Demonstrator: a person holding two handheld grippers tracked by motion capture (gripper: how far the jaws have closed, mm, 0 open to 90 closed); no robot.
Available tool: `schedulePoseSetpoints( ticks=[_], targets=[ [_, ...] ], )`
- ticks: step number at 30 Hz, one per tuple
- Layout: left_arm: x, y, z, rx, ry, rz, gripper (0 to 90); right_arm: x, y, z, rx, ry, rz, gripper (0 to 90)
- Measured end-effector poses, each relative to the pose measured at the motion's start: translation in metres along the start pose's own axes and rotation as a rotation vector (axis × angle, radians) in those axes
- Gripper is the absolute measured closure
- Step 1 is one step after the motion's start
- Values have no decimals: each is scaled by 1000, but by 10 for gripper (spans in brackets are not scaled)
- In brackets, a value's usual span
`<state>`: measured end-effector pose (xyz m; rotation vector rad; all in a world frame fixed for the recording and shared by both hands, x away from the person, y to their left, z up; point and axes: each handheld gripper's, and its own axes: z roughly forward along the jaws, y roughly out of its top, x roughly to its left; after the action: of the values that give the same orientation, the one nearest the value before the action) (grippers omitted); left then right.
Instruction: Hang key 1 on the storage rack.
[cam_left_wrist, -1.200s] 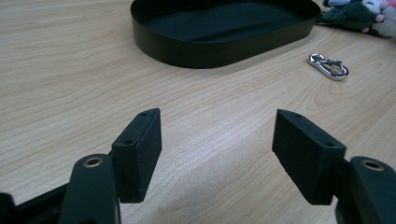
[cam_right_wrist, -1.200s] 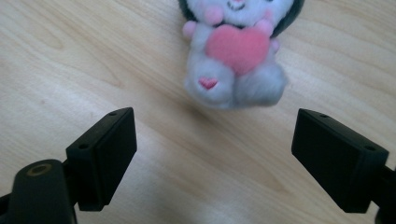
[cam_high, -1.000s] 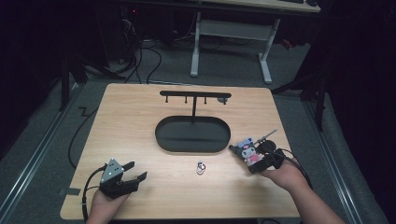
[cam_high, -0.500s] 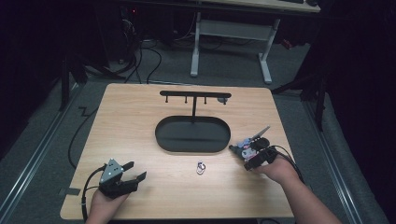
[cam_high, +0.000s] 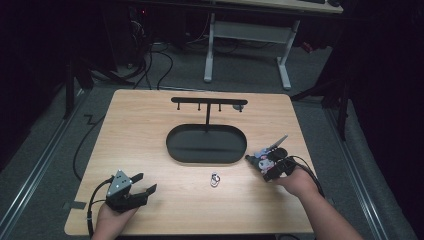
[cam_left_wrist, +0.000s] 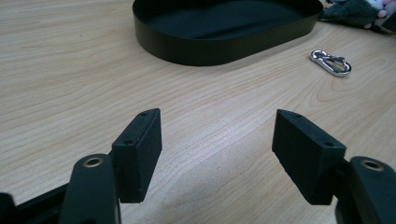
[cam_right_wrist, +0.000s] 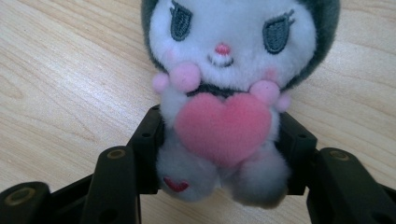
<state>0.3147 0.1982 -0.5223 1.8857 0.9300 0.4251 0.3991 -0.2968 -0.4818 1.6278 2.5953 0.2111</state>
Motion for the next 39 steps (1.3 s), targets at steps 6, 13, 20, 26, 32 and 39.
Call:
schedulePoseSetpoints(
  ticks=[6,13,20,26,32,39],
  targets=[
    [0,0,0,1,0,2,337,1,-2,-9,-15,-3,-6,484],
    [-1,-1,0,3,-1,3,338,10,-7,-24,-28,7,-36,490],
    [-1,-1,1,6,-1,5,338,22,-10,-38,-40,26,-65,489],
    [-1,-1,1,9,0,6,338,31,-9,-54,-57,46,-82,489],
    [0,-2,1,9,-3,4,337,41,-6,-72,-71,52,-100,489],
    [0,-2,1,7,-5,1,337,47,-1,-78,-69,53,-102,489]
  ],
)
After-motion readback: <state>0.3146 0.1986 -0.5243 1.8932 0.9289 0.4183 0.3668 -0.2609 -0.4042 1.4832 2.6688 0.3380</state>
